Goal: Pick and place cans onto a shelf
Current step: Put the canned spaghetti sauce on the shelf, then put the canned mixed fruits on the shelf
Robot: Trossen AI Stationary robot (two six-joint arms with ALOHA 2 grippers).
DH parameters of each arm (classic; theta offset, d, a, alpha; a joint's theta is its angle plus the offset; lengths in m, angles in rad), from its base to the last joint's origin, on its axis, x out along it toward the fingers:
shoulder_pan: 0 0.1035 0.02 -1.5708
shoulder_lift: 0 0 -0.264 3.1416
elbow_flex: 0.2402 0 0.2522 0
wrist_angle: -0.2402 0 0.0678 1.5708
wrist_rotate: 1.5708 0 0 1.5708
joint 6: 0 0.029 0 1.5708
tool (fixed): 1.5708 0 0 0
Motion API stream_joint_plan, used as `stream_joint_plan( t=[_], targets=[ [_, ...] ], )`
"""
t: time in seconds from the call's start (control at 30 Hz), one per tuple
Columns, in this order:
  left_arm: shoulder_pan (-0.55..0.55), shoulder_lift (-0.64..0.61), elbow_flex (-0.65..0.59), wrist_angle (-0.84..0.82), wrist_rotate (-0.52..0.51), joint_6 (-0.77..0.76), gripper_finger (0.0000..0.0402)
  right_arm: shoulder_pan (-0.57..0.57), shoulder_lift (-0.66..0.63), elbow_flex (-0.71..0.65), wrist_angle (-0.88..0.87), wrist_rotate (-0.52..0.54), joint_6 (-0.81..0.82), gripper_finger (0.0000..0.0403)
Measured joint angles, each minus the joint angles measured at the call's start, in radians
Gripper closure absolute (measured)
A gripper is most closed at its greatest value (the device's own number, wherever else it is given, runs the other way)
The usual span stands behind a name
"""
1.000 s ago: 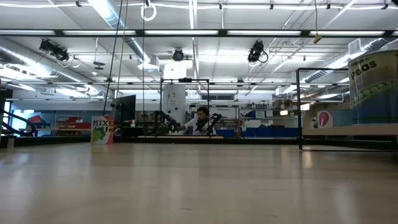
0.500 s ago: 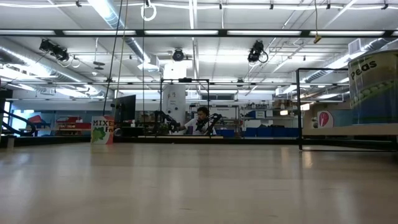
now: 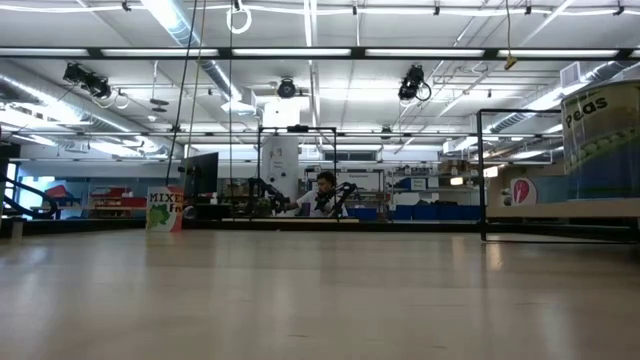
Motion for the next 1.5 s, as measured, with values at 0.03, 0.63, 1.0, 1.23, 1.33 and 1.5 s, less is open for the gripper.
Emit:
stream_joint_plan(
  t=[0.03, 0.63, 1.0, 1.23, 1.33, 1.5],
  targets=[
    [0.000, 0.000, 0.000, 0.000, 0.000, 0.000, 0.0175, 0.000, 0.000, 0.000, -0.003, -0.001, 0.000, 0.0399],
    [0.000, 0.000, 0.000, 0.000, 0.000, 0.002, 0.0175, 0.000, 0.002, 0.025, -0.068, 0.034, 0.003, 0.0399],
    [0.000, 0.000, 0.000, 0.000, 0.000, 0.001, 0.0175, 0.000, 0.002, 0.027, -0.058, 0.022, 0.003, 0.0399],
    [0.000, 0.000, 0.000, 0.000, 0.007, 0.027, 0.0175, 0.000, 0.002, 0.027, -0.051, -0.021, 0.006, 0.0399],
    [0.000, 0.000, 0.000, 0.000, 0.010, 0.033, 0.0175, 0.000, 0.002, 0.028, -0.051, -0.024, 0.008, 0.0399],
    [0.000, 0.000, 0.000, -0.016, 0.010, 0.036, 0.0175, -0.001, -0.006, 0.031, -0.054, -0.064, 0.026, 0.0399]
  ],
)
